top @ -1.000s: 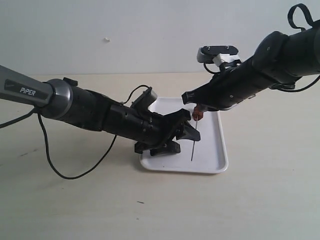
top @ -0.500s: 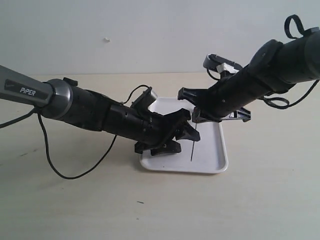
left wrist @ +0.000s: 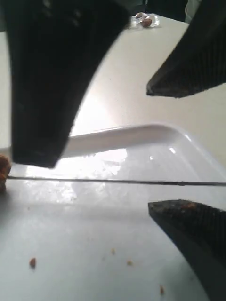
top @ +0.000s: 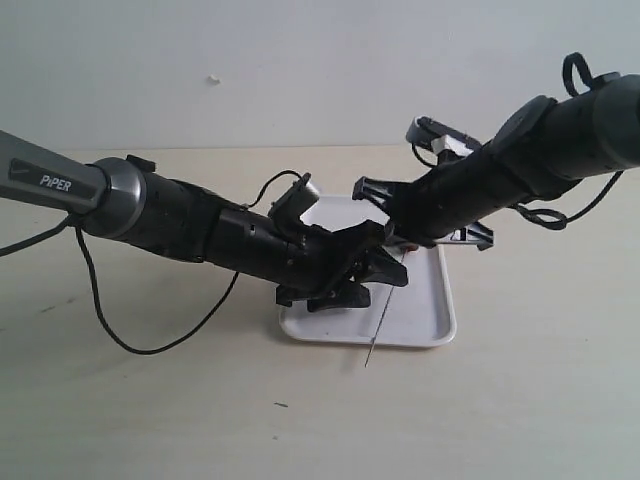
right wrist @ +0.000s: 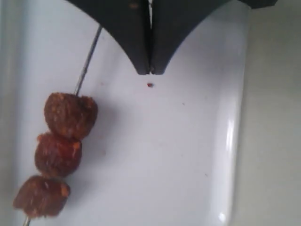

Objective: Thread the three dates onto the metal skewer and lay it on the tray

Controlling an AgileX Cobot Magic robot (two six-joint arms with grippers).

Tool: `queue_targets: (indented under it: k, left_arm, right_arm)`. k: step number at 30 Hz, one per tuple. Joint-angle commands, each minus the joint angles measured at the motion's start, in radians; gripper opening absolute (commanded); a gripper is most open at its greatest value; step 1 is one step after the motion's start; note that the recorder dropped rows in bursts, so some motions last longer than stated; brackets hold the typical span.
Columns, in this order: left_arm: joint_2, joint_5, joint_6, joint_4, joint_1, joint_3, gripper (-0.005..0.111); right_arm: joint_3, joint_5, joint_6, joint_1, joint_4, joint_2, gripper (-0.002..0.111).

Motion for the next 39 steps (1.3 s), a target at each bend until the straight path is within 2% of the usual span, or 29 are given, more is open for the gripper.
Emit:
queue_targets:
  k: [1,4,8,11,13,19,22,25,29,34,39]
  left_arm:
    - [-0.016,0.069,0.047,0.017,0.019,-0.007,0.058]
    - [-0.042,0.124,0.046,0.044,0.050,-0.007,0.039]
    - [-0.093,0.250,0.060,0.106,0.121,-0.007,0.000]
    - [-0.148,0.336,0.132,0.112,0.181,0.021,0.000]
    - [-0.201,0.345,0.201,0.096,0.214,0.071,0.000]
    - [-0.432,0.334,0.586,-0.060,0.309,0.359,0.000]
    - [-0.567,0.263,0.763,-0.091,0.347,0.529,0.000]
    - [-0.708,0.146,0.872,-0.091,0.363,0.660,0.000]
    - [-0.920,0.057,0.898,-0.091,0.363,0.762,0.000]
    - [-1.174,-0.029,0.873,-0.091,0.363,0.872,0.000]
    - [-1.435,-0.233,0.815,-0.091,0.363,0.988,0.000]
  right_arm:
    - [0.000,-0.046,-0.069,0.000,0.008,-0.096,0.000]
    - [0.000,-0.039,-0.129,0.000,0.005,-0.168,0.000]
    - [0.003,-0.010,-0.144,0.000,-0.073,-0.276,0.000]
    - [0.039,-0.004,-0.144,0.000,-0.107,-0.367,0.000]
    - [0.096,-0.047,-0.144,0.000,-0.104,-0.439,0.000]
    - [0.379,-0.218,-0.188,0.000,-0.104,-0.690,0.000]
    - [0.532,-0.310,-0.197,0.000,-0.104,-0.838,0.000]
    - [0.674,-0.392,-0.197,0.000,-0.104,-0.975,0.000]
    - [0.838,-0.469,-0.182,0.000,-0.107,-1.154,0.000]
    - [0.964,-0.446,-0.174,0.000,-0.109,-1.361,0.000]
    - [1.064,-0.407,-0.176,0.000,-0.100,-1.512,0.000]
